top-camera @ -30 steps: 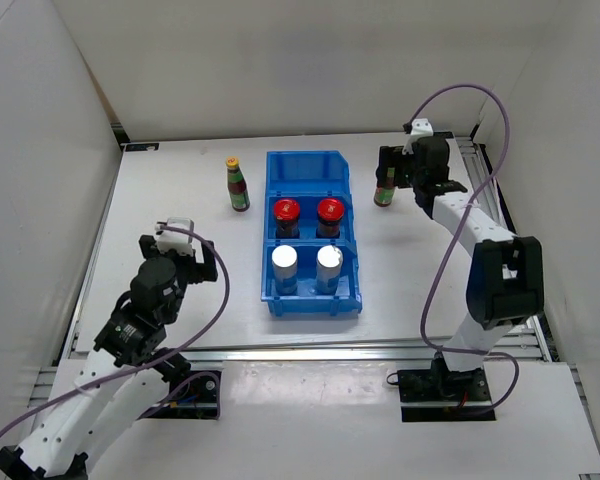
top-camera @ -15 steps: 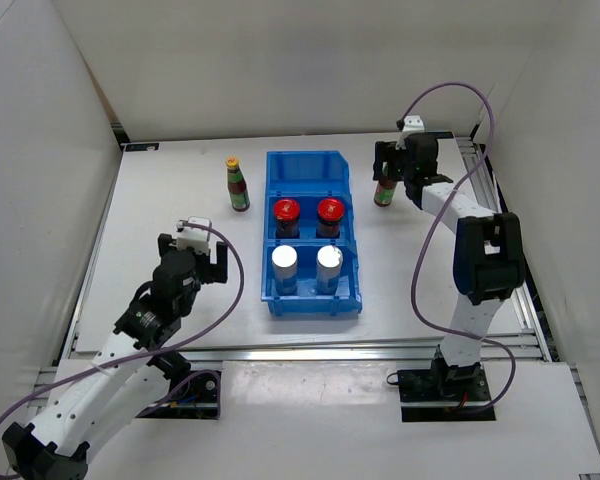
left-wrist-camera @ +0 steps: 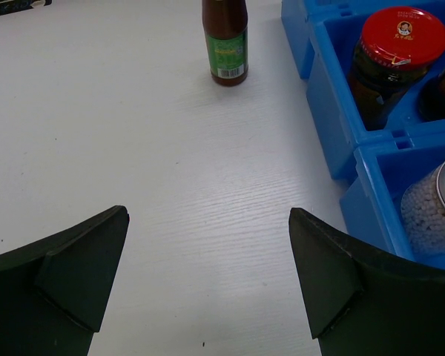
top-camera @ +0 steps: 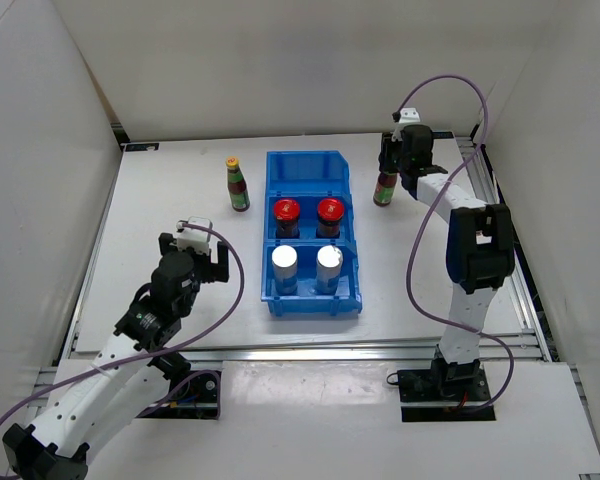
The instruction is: Organize the condiment bottles
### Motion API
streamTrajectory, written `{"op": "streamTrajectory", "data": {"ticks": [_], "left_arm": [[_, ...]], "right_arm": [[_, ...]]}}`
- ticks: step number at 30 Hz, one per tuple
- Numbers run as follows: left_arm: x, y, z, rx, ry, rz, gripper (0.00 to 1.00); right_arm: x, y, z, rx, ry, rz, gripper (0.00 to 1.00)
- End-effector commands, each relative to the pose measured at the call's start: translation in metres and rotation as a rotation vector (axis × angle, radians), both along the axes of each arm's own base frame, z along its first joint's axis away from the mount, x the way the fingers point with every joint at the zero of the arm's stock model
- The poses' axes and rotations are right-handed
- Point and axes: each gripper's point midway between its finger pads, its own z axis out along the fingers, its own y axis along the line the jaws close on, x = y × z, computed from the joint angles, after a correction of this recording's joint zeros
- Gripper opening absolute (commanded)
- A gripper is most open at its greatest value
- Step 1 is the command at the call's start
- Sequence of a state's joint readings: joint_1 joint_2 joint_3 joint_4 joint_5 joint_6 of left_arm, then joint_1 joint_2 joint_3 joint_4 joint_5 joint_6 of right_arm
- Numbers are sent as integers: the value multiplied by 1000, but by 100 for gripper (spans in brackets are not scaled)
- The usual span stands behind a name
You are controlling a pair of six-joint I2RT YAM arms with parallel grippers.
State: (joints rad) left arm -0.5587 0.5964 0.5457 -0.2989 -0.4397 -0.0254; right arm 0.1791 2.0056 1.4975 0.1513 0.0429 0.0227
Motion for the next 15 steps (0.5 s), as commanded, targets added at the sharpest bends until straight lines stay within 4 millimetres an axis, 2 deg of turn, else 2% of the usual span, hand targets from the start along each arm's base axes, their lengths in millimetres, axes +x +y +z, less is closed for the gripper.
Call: {"op": "streamTrajectory", "data": {"ticks": [1, 4, 6, 9, 11, 12, 15], "left_arm": [[1, -4, 5, -15, -24, -17, 100], [1, -4, 5, -15, -24, -17, 100], [1, -4, 5, -15, -24, -17, 100], [1, -4, 5, -15, -24, -17, 100], [0, -5, 0, -12, -15, -25, 100], [0, -5, 2, -17, -23, -26, 100], [0, -5, 2, -17, -23, -26, 100]], "right_arm": [[5, -1, 19, -25, -30, -16, 1], [0, 0, 43, -34, -68, -22, 0], [1, 1, 78, -49, -133, -26, 0], [-2, 9, 116, -57, -200, -12, 0], [-6, 21, 145, -56, -254, 4, 0], [-5, 21, 153, -61, -270, 6, 0], [-8, 42, 184, -43, -328, 30, 0]]}}
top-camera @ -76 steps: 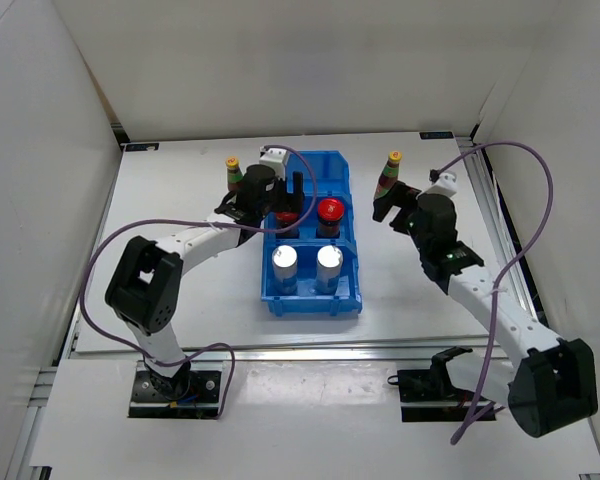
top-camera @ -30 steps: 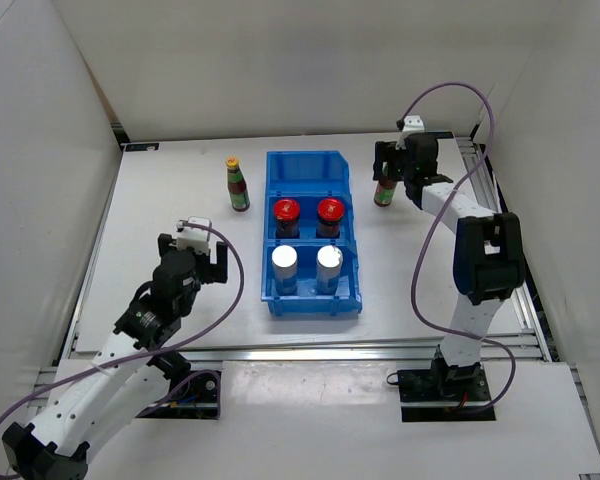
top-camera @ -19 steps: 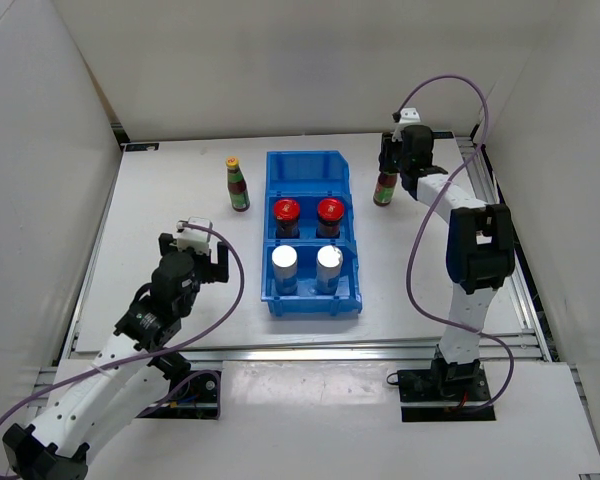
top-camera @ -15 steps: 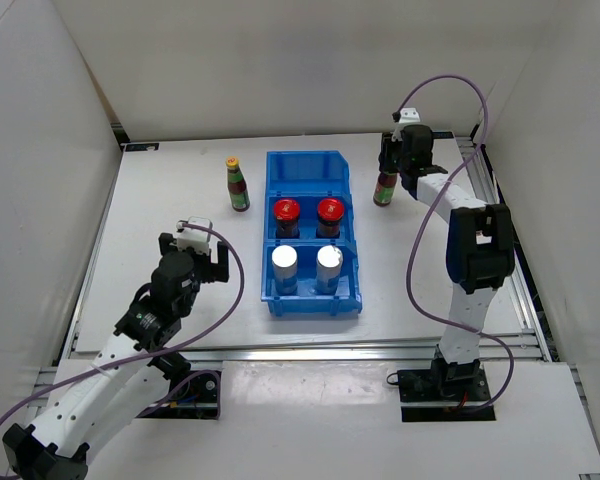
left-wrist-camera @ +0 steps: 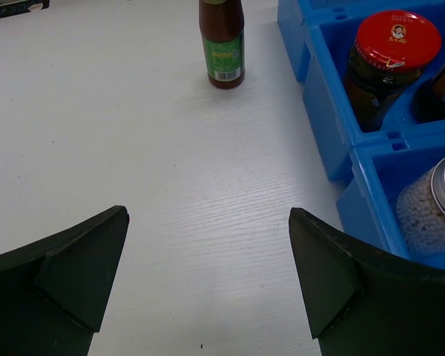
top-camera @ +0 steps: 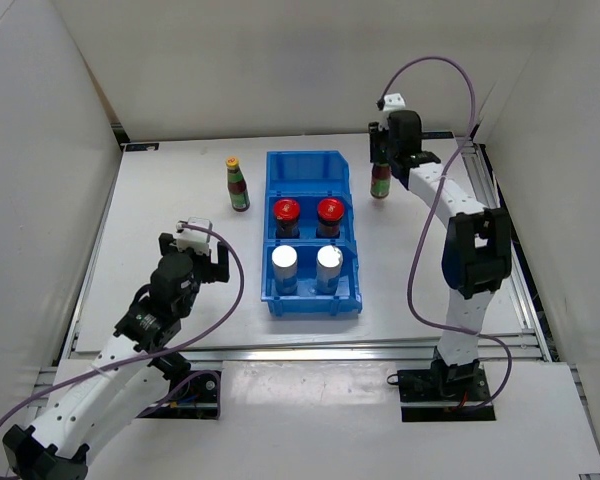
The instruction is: Organize the condiment bottles
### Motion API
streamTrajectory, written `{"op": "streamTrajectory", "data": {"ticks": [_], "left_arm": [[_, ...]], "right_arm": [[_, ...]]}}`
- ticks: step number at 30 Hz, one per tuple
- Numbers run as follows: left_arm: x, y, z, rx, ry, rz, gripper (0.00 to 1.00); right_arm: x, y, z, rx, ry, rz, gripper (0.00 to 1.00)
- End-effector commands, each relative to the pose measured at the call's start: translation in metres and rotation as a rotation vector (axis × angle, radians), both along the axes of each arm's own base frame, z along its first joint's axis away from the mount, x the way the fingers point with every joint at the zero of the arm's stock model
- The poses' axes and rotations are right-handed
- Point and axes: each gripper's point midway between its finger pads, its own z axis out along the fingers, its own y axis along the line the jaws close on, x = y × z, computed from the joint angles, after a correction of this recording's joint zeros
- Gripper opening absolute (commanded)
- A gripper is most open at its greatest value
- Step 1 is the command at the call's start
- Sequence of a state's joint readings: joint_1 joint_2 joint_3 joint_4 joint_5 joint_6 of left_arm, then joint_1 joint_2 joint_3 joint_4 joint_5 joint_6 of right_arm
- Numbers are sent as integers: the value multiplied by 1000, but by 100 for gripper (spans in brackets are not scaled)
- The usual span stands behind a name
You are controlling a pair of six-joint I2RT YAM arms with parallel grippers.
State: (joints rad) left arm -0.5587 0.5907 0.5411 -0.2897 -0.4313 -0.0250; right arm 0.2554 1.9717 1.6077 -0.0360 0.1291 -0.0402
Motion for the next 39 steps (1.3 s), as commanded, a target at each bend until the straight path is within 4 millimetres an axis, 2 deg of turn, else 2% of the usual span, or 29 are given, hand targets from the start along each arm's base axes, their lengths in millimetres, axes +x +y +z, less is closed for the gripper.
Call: {"op": "streamTrajectory", "data": {"ticks": [1, 3, 7, 8, 9, 11, 12, 14, 17, 18, 19, 21, 22, 24, 26, 30, 31, 32, 34, 35, 37, 38, 39], "left_arm": [[0, -3, 6, -19, -31, -17, 100], [0, -3, 6, -19, -31, -17, 100], [-1, -3, 8, -24, -39, -17, 100], [-1, -2, 4, -19, -31, -17, 100], [-1, -4, 8, -31, -45, -26, 100], [-1, -4, 8, -31, -46, -26, 100], [-1, -4, 8, -31, -46, -26, 100], [-3, -7, 10, -29, -53, -46, 100], [-3, -7, 7, -29, -53, -47, 100], [-3, -7, 7, -29, -53, -47, 100], [-3, -7, 7, -29, -53, -47, 100], [-4, -10, 12, -39, -69, -56, 100], [-4, -10, 12, -39, -69, -56, 100], [-4, -10, 12, -39, -69, -56, 100], [-4, -9, 7, -34, -61, -56, 100], [-4, -11, 12, -46, -75, -65, 100], [-4, -11, 12, -46, -75, -65, 100], [-4, -11, 12, -46, -75, -65, 100], [-4, -11, 12, -46, -75, -65, 100], [-4, -11, 12, -46, -75, -65, 100], [-4, -11, 12, -46, -75, -65, 100], [-4, -11, 12, -46, -75, -65, 100], [-4, -11, 12, -46, -75, -65, 100]], "right_arm": [[4, 23, 162, 68, -365, 31, 0], [0, 37, 182, 83, -400, 56, 0], [5, 68, 189, 92, -425, 103, 0], [4, 78, 189, 96, -426, 119, 0], [7, 79, 188, 96, -427, 119, 0], [9, 100, 181, 102, -424, 148, 0], [11, 101, 183, 104, -430, 148, 0], [12, 117, 173, 115, -419, 168, 0], [19, 129, 161, 137, -404, 173, 0], [22, 131, 150, 131, -387, 174, 0], [19, 137, 150, 157, -379, 176, 0], [21, 139, 135, 163, -358, 173, 0], [23, 140, 120, 155, -338, 173, 0], [20, 148, 114, 181, -331, 184, 0], [18, 153, 93, 171, -300, 193, 0], [18, 154, 77, 180, -278, 187, 1], [19, 155, 71, 177, -270, 187, 7], [18, 156, 71, 180, -268, 196, 25], [16, 158, 67, 180, -257, 210, 35], [16, 159, 67, 189, -255, 207, 46], [16, 159, 67, 189, -255, 207, 58], [14, 163, 67, 188, -255, 209, 70], [13, 163, 64, 184, -245, 209, 75]]}}
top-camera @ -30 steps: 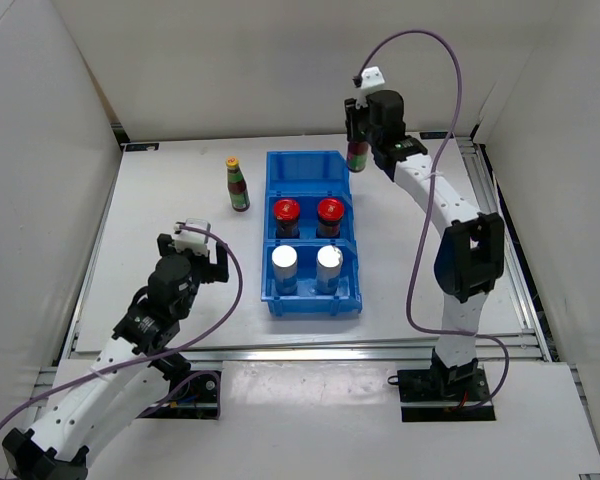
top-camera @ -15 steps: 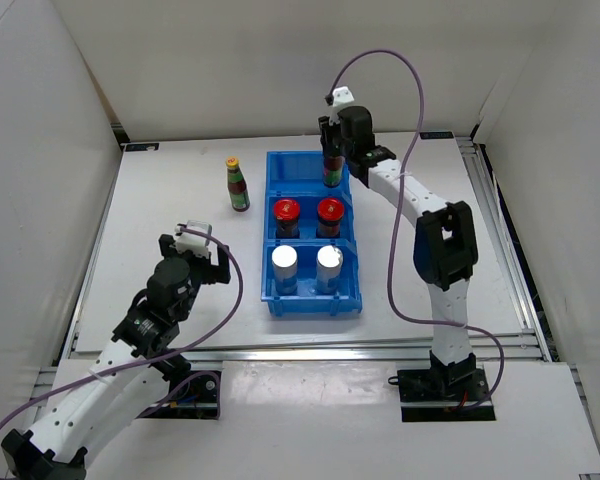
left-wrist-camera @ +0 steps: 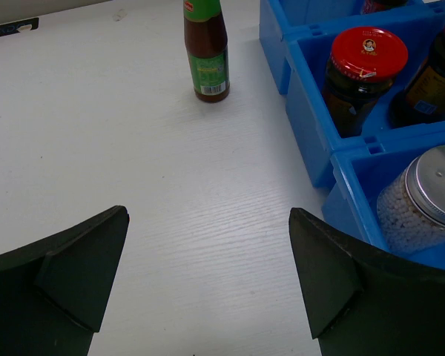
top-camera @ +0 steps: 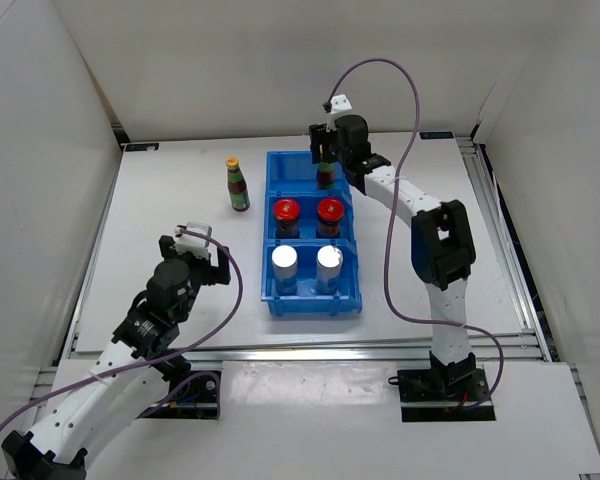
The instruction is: Organize the condiment bottles
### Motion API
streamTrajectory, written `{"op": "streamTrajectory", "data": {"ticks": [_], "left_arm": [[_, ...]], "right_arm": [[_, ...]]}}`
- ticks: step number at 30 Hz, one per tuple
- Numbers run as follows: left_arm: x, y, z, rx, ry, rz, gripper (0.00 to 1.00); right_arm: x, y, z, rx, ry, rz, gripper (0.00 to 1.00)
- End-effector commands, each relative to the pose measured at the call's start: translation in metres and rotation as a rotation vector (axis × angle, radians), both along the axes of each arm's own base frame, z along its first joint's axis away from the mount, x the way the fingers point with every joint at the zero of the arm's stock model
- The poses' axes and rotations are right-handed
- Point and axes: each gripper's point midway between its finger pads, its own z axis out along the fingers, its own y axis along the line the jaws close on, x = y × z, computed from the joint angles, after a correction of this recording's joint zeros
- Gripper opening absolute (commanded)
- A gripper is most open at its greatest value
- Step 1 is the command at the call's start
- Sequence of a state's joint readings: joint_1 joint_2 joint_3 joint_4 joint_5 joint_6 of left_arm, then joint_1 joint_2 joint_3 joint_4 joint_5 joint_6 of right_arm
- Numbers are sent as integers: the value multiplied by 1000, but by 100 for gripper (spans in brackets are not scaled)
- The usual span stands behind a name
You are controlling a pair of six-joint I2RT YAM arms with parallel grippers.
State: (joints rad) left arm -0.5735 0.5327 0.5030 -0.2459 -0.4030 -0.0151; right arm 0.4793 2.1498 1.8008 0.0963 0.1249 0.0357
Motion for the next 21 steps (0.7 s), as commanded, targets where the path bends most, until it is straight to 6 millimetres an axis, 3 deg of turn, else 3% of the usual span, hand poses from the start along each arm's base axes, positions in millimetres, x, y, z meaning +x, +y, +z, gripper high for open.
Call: {"op": "streamTrajectory", "data": {"ticks": [1, 6, 8, 9, 10, 11, 12, 14, 16, 18, 20, 21], "left_arm": [[0, -4, 6, -15, -24, -20, 100], [0, -4, 6, -6, -26, -22, 100], [1, -3, 4, 1, -19, -13, 100], [1, -3, 4, 1, -19, -13, 100], [1, -3, 4, 1, -19, -13, 100], [2, -1, 4, 3, -20, -1, 100], [1, 0, 2, 8, -13, -1, 100], [2, 4, 3, 12, -16, 23, 100], [2, 6, 3, 21, -8, 35, 100], [3, 10, 3, 33, -1, 58, 100], [5, 16, -7, 53, 34, 103, 100], [8, 16, -6, 52, 41, 115, 100]], "right_arm": [[5, 7, 51, 71, -124, -8, 78], [-3, 5, 79, 59, -172, -30, 89], [-6, -6, 104, 49, -220, -71, 90], [-8, -12, 115, 46, -241, -93, 97], [-17, -16, 143, 43, -289, -102, 97], [-21, -24, 155, 37, -317, -122, 100], [-34, -34, 187, 48, -375, -159, 100], [-55, -57, 225, 41, -466, -202, 100], [-72, -75, 239, 36, -480, -246, 100], [-96, -107, 245, 35, -460, -349, 100], [-116, -123, 218, 21, -326, -395, 100], [-134, -137, 220, 43, -298, -429, 100]]}}
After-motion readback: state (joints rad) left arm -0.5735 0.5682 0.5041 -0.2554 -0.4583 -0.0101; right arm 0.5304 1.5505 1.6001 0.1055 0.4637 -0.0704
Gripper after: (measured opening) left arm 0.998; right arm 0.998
